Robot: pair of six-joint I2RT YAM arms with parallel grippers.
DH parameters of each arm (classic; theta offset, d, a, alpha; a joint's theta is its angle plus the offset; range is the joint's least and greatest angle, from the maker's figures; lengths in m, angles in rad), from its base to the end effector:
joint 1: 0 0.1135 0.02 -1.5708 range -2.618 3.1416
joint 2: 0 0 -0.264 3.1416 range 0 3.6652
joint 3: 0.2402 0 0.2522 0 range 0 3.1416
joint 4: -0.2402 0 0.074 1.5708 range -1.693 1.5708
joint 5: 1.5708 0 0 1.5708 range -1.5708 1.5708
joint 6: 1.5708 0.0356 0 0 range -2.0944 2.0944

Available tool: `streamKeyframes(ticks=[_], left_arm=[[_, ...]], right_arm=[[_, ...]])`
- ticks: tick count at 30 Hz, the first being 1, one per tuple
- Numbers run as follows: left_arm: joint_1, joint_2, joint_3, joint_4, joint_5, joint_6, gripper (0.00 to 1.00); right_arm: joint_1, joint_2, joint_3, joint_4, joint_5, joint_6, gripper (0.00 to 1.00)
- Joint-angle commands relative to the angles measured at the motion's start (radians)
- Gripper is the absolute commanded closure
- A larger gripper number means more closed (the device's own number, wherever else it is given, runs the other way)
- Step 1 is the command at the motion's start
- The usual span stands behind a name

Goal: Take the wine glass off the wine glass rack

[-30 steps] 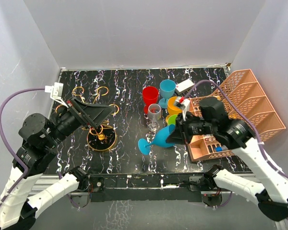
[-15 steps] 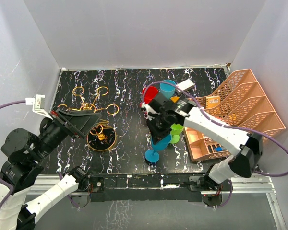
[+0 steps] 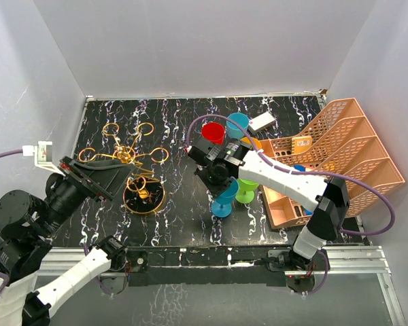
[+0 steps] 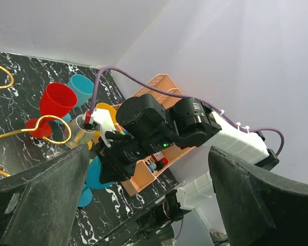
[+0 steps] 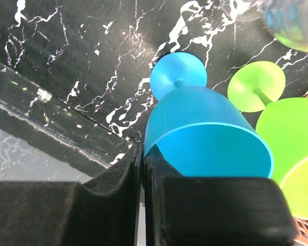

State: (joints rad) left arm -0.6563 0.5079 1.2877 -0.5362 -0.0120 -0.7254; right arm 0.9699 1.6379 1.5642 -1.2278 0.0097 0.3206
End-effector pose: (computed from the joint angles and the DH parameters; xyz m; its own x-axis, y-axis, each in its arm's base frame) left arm 0.0222 -0.0166 0.4832 -0.2557 -0.6404 -0.7242 0.5764 0.5004 -0.6460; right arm 0.1787 0.2601 0.3131 -0.7767 -0.5757 -0.2554 -0.6096 0.7891 0.0750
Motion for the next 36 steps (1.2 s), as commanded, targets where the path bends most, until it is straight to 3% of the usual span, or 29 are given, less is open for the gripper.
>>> streamKeyframes(ticks=[1,6,8,11,16,18,24,29,36], left_arm=[[0.001,-0.008,0.035,-0.016,-0.023,0.02,0.03],[0.001,-0.01,0.043,-0.022,-0.031,0.02,0.03],[0.001,-0.008,0.049,-0.026,-0.031,0.019,0.03],[0.001,-0.003,0.058,-0.028,-0.032,0.019,0.03],[0.002,0.008,0.044,-0.013,-0.025,0.011,0.03],[0.001,0.019,0.036,-0.004,-0.016,0.007,0.03],[0.001,0.039,0.035,-0.006,-0.01,-0.002,0.03],[0.002,0.046,0.04,-0.028,-0.045,-0.003,0.03],[0.002,0.096,0.171,-0.153,-0.182,0.087,0.03]], right_arm=[[0.007,0.006,0.07,0.037,0.106,0.015,0.92],[0.007,0.013,0.051,0.077,0.166,0.004,0.9],[0.007,0.016,0.055,0.074,0.163,0.008,0.83],[0.007,0.006,0.062,0.089,0.14,-0.004,0.63],[0.007,-0.024,0.116,0.132,0.169,-0.021,0.17],[0.007,-0.041,0.119,0.178,0.216,-0.036,0.03],[0.007,-0.168,0.017,0.392,0.276,-0.129,0.01],[0.005,-0.304,-0.057,0.53,0.49,-0.125,0.01],[0.005,-0.43,0.026,0.467,0.601,-0.125,0.01]])
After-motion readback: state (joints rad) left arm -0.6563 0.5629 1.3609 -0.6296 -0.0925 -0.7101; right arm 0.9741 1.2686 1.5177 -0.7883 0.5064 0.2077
